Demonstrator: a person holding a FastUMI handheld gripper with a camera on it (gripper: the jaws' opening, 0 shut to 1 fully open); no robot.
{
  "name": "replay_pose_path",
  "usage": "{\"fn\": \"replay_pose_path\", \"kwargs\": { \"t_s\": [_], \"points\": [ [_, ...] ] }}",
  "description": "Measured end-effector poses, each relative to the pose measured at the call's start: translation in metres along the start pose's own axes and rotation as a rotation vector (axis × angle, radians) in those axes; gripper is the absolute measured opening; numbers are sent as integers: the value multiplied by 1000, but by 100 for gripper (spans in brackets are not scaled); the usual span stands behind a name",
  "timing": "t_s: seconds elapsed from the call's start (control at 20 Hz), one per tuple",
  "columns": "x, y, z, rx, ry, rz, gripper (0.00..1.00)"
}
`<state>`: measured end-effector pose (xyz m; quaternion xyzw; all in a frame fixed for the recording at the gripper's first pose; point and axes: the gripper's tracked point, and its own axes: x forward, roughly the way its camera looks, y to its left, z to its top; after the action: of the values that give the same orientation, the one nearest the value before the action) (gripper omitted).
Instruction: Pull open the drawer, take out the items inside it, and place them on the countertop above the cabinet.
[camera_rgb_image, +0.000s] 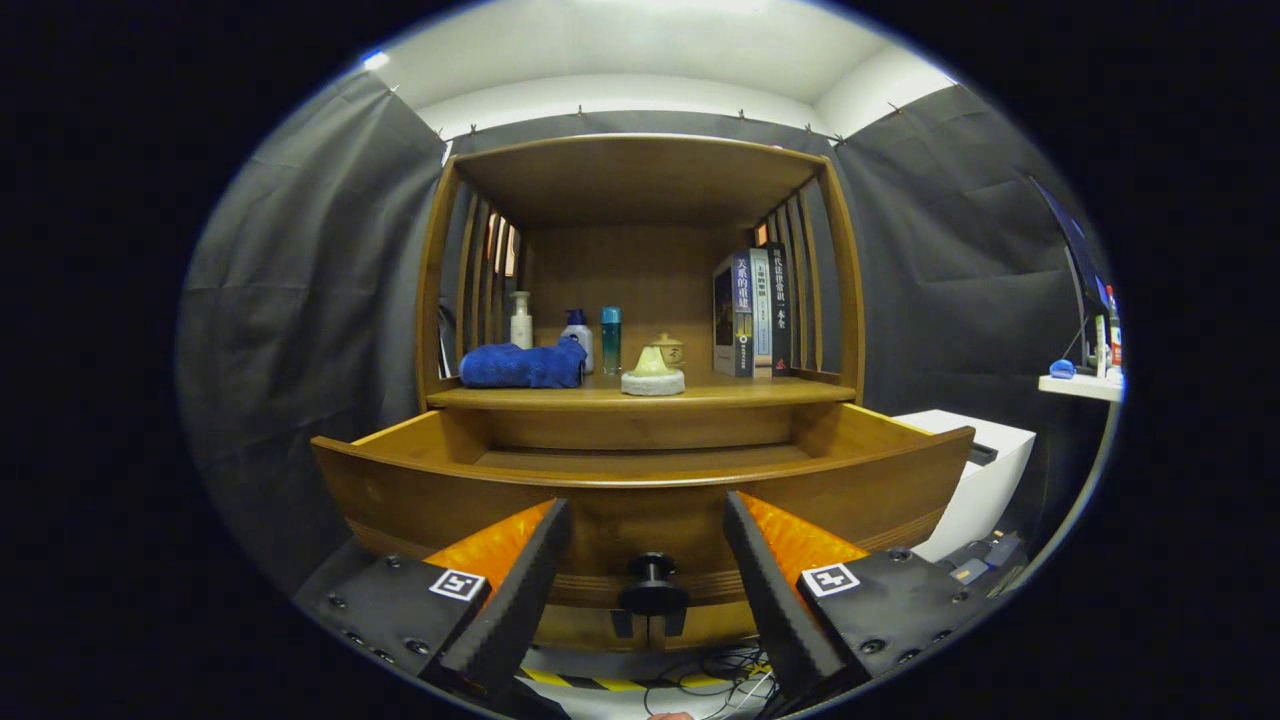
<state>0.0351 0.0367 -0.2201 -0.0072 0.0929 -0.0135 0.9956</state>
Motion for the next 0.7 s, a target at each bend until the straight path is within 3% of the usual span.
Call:
{"fn": "replay_pose_path", "kwargs": {
  "t_s": [0.3,0.7],
  "points": [
    [9,4,-24,18,52,21,99],
    [27,-3,-18,42,65,37,98]
  ]
}}
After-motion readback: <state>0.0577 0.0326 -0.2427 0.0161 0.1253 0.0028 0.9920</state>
